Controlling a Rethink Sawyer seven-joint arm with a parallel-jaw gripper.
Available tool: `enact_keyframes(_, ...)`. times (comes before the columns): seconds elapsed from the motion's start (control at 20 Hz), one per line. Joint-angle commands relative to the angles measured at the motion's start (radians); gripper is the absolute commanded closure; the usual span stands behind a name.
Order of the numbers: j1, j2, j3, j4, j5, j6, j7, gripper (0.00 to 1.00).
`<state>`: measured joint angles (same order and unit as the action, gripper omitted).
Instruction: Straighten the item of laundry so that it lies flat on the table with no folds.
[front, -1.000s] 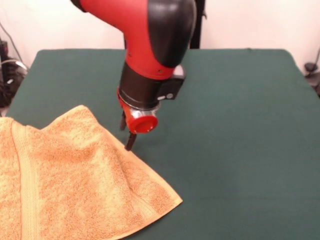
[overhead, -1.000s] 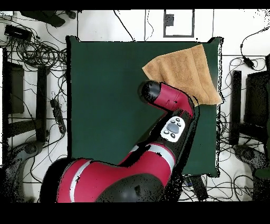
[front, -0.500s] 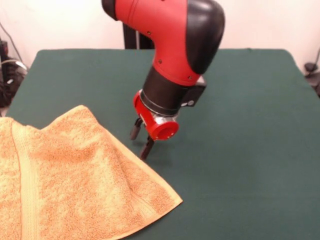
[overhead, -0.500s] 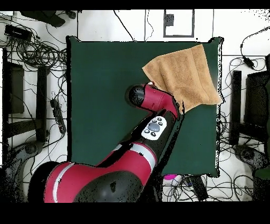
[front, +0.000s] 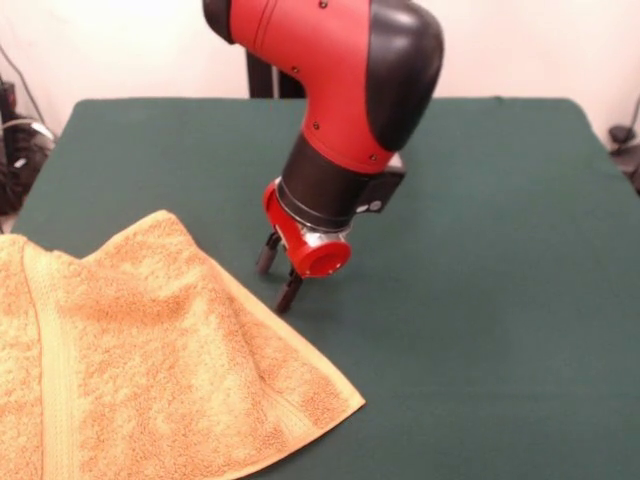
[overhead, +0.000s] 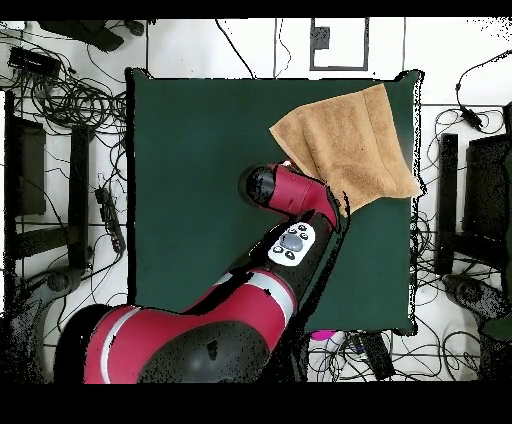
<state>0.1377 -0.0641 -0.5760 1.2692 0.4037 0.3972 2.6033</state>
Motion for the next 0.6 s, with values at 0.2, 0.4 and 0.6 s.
enact_keyframes(0.2,0.023,0.072,0.002,0.054,0.049,-0.09,0.24,0.0)
enact_keyframes(0.4,0.035,0.11,-0.052,0.033,0.063,-0.109,0.256,0.0)
enact_keyframes(0.6,0.005,0.07,-0.02,0.051,0.046,-0.098,0.197,0.0)
